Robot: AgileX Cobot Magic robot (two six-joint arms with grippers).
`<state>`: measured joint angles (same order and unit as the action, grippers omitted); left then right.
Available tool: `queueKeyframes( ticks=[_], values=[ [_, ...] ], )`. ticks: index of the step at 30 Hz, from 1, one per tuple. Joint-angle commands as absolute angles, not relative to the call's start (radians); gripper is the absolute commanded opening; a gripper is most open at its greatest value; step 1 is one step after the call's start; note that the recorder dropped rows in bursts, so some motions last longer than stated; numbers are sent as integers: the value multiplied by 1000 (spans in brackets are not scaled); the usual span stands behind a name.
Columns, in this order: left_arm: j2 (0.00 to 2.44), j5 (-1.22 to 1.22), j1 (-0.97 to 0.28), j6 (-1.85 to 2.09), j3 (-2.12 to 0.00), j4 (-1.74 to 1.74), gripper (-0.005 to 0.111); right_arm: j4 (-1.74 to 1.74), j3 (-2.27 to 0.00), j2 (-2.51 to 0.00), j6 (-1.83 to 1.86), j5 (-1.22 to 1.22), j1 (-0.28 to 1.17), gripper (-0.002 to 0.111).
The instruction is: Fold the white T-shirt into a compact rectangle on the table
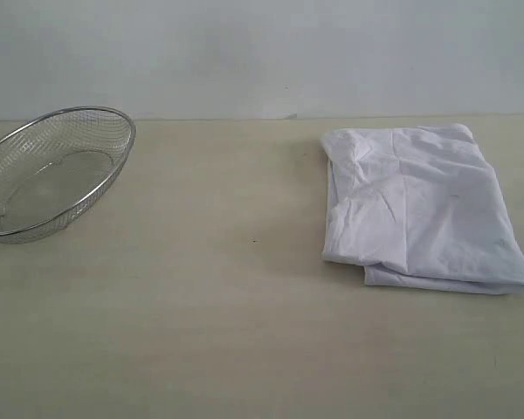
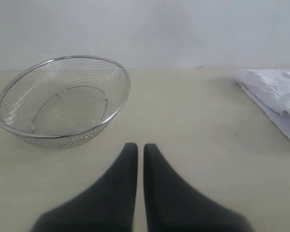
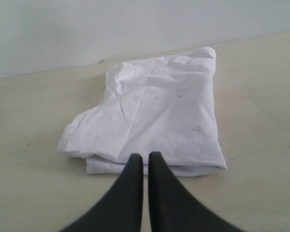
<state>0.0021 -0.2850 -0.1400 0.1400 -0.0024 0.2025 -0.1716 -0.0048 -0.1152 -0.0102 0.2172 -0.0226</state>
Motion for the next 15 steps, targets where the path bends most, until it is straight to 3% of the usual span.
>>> queueKeyframes(
  ticks=[1,15],
  values=[
    [0,-286,-138,134,0,201,5,-160,0,-112,44,228,-29,0],
    [0,-286,-138,134,0,201,5,-136,0,-49,83,320,62,0]
  ],
)
